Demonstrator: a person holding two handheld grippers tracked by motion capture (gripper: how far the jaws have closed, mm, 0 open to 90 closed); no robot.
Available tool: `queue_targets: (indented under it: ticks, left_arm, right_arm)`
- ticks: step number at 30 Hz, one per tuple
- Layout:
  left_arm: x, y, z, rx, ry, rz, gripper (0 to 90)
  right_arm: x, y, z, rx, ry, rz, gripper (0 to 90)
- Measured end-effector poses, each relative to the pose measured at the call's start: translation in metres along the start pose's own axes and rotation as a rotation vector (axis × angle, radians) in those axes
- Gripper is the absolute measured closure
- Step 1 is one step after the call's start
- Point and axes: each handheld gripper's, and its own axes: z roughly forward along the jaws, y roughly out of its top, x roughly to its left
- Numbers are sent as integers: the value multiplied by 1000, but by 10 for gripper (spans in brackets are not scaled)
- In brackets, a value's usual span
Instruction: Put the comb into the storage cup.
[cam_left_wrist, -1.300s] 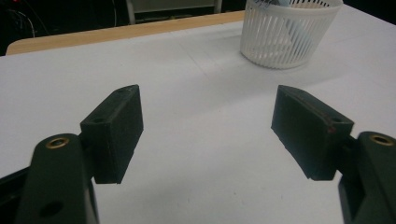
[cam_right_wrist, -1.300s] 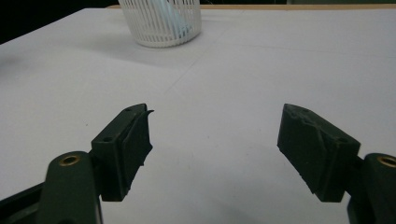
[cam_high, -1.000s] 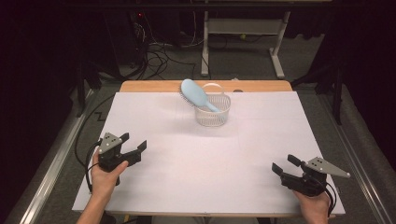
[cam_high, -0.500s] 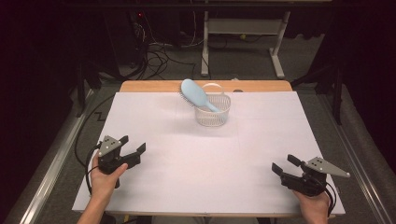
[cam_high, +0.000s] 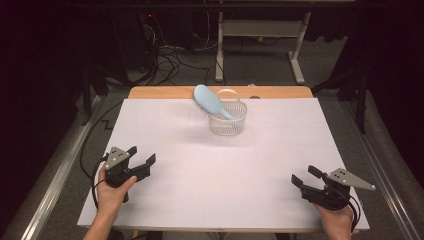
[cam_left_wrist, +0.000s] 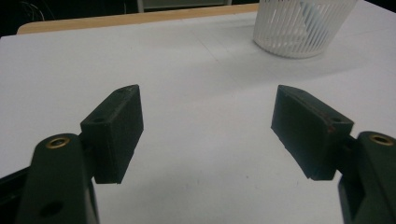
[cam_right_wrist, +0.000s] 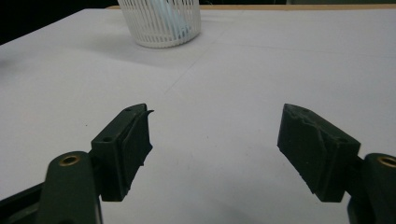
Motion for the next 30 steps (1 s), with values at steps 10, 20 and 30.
queue_targets:
  ticks: [10,20,30]
  left_arm:
    - [3,-5,1,-7,16,-11,260]
    - [5,-9,3,-4,26,-18,260]
    - [7,-15,3,-14,50,-32,259]
  right_arm:
    - [0,0,0,0,0,-1,257]
    - [0,0,0,-1,0,-1,257]
    - [0,0,0,1,1,-2,257]
